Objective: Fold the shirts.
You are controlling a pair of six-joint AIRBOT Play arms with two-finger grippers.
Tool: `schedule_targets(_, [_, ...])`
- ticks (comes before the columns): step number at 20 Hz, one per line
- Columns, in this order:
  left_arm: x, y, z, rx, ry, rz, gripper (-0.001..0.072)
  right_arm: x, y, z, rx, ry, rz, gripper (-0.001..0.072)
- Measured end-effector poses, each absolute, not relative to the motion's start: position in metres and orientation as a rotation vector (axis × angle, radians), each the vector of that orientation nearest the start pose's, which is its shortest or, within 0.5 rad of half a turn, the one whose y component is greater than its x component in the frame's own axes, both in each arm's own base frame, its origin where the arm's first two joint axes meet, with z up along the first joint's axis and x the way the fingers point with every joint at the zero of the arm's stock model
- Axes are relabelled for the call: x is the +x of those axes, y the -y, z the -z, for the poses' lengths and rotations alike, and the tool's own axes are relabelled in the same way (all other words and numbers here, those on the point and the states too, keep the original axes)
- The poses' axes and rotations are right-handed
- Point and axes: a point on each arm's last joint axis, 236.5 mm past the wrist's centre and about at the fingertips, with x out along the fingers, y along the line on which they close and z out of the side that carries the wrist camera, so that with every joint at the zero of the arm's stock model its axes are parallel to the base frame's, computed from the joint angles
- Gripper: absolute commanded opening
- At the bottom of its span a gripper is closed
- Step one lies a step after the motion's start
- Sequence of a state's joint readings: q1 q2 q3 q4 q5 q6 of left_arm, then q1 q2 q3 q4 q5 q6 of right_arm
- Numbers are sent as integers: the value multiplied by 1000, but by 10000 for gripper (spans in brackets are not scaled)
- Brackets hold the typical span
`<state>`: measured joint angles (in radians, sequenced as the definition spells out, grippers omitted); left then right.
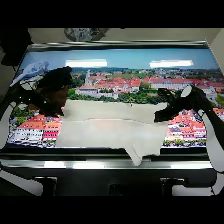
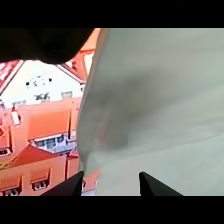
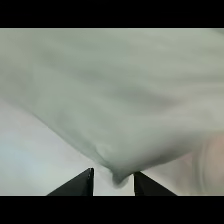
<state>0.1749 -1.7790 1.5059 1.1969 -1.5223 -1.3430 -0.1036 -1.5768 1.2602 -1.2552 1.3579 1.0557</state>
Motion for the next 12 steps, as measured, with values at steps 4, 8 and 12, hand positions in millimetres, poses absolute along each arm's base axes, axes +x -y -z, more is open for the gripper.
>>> schedule_targets(4, [372, 11, 50, -381, -1719, 298, 436, 335, -14, 50, -91, -1662, -554, 432])
schedule_targets(8, [313, 8, 56, -438, -1781, 244, 435, 296, 16, 41, -10, -1740, -521, 432])
schedule_targets(12, [262, 10, 83, -474, -1781, 191, 434, 253, 29, 44, 76, -1782, -492, 433])
